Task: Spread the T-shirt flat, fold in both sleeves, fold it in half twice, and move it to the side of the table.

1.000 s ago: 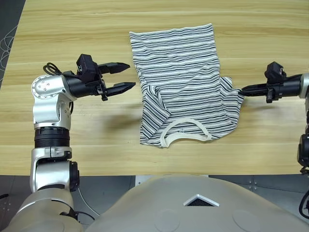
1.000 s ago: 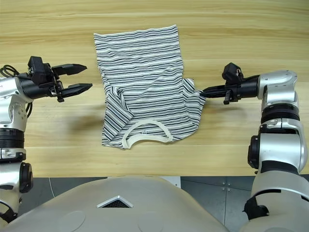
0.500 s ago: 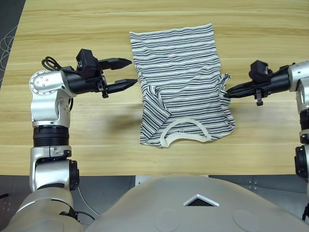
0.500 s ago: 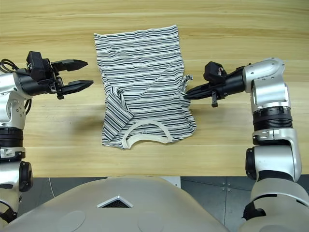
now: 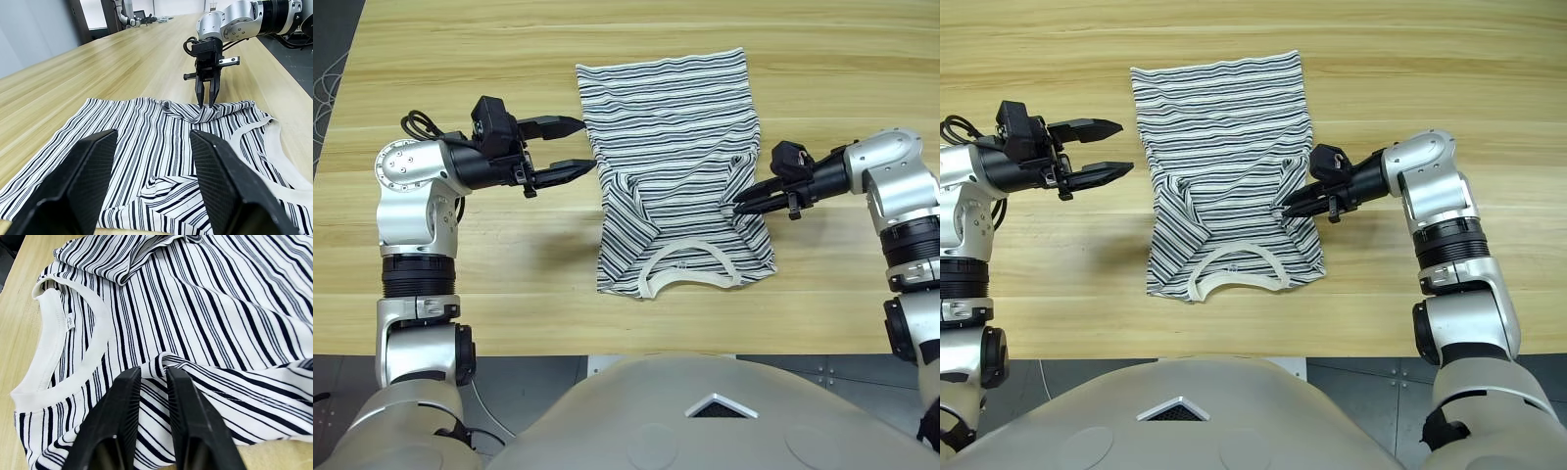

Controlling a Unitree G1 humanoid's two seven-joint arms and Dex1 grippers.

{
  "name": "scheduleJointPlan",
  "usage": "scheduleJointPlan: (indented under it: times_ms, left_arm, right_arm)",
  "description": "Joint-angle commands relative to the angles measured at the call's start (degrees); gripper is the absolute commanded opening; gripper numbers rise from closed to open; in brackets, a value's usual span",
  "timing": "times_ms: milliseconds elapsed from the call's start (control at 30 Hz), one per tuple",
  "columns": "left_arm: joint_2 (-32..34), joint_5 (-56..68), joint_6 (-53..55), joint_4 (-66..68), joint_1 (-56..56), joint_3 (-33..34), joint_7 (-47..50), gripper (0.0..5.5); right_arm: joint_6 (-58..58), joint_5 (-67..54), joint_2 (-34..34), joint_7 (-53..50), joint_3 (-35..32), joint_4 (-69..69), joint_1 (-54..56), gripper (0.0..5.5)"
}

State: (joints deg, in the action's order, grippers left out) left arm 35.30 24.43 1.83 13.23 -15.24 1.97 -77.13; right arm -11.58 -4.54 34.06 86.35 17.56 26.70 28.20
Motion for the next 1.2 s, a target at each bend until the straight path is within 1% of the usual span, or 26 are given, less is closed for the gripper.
scheduleJointPlan:
  times_ms: [33,167,200,267,333,367,400,433,467,500,533,600,667,733,767,800,867,967,1033,1200]
  left_arm:
    - [-0.08,-0.5,-0.29,0.55,-0.57,-0.04,0.61,2.77]
    - [-0.19,-0.65,-1.38,1.85,-0.46,0.05,-0.01,2.77]
    - [-0.24,-0.51,-1.56,2.01,-0.44,0.11,-0.15,2.77]
    - [-0.7,0.36,-2.07,2.18,-0.55,0.41,-0.71,2.77]
    - [-1.12,1.41,-2.06,1.64,-0.57,0.88,-0.69,2.77]
    - [-1.28,2.12,-1.78,1.11,-0.44,1.33,-0.46,2.77]
    - [-1.71,3.19,-2.9,0.84,-0.07,2.11,-0.97,2.77]
    - [-2.07,1.74,-5.07,1.5,0.03,2.59,1.37,2.77]
    - [-2.12,-1.05,-6.85,2.48,-0.21,2.74,5.07,2.77]
    - [-1.89,-4.03,-10.37,2.55,0.24,2.44,7.01,2.77]
    - [-1.29,-8.72,-17.22,0.89,2.09,1.88,8.87,2.77]
    - [1.23,-20.29,-35.41,-2.83,6.24,0.41,11.43,2.77]
    - [5.67,-33.25,-55.16,-3.41,9.34,-0.63,12.46,2.77]
    - [9.81,-39.18,-73.09,-1.3,11.81,-1.01,9.56,2.77]
    - [11.37,-39.67,-77.45,-0.39,12.79,-1.65,8.49,2.77]
    - [12.19,-39.85,-81.38,0.79,13.18,-2.38,7.97,2.77]
    - [12.83,-41.39,-85.38,2.45,14.1,-3.69,8.51,2.77]
    - [12.92,-43.31,-87.3,2.49,16.82,-4.79,10.49,2.77]
    - [12.8,-45.02,-88.95,3.06,18.16,-5.76,12.32,2.77]
    - [12.25,-51.63,-90.77,6.54,18.7,-7.2,19.24,2.77]
  right_arm:
    - [-0.14,0.43,-0.89,-0.27,1.2,-0.03,0.13,1.56]
    - [-0.86,-0.7,-1.0,0.66,1.56,-0.76,0.07,2.25]
    - [-2.32,-2.76,-0.89,2.04,0.77,-2.35,-0.11,2.44]
    - [-7.75,-9.8,-0.04,5.04,-2.42,-7.11,-0.66,2.81]
    - [-13.03,-18.39,2.23,6.08,-6.49,-9.83,-0.38,3.24]
    - [-13.75,-20.92,3.43,6.11,-9.13,-9.03,0.07,3.45]
    - [-12.94,-22.3,5.11,6.12,-11.3,-7.44,0.17,3.45]
    - [-9.08,-20.91,7.1,5.66,-13.44,-5.53,-0.58,3.45]
    - [1.48,-17.05,9.29,3.35,-15.4,-3.63,-3.2,3.45]
    - [8.27,-14.17,11.16,1.97,-16.43,-2.6,-5.71,3.45]
    - [16.63,-10.76,12.1,-1.03,-17.43,-1.86,-8.56,3.45]
    - [40.42,-1.23,13.59,-8.19,-17.82,-0.17,-14.35,3.45]
    - [66.34,11.0,14.94,-14.95,-18.23,1.04,-18.76,3.45]
    - [88.45,15.97,14.11,-12.98,-20.47,1.03,-22.29,3.45]
    - [95.09,17.19,13.72,-12.11,-21.23,1.48,-23.23,3.45]
    - [98.72,17.79,13.4,-12.02,-21.11,2.03,-23.82,3.45]
    - [100.65,18.77,12.85,-13.77,-19.48,3.29,-24.07,3.45]
    - [101.27,20.4,10.45,-17.08,-17.19,5.88,-23.41,3.45]
    - [103.13,23.58,8.88,-19.44,-17.06,7.0,-23.4,3.45]
    - [104.05,33.93,8.68,-28.84,-16.94,6.37,-23.4,3.45]
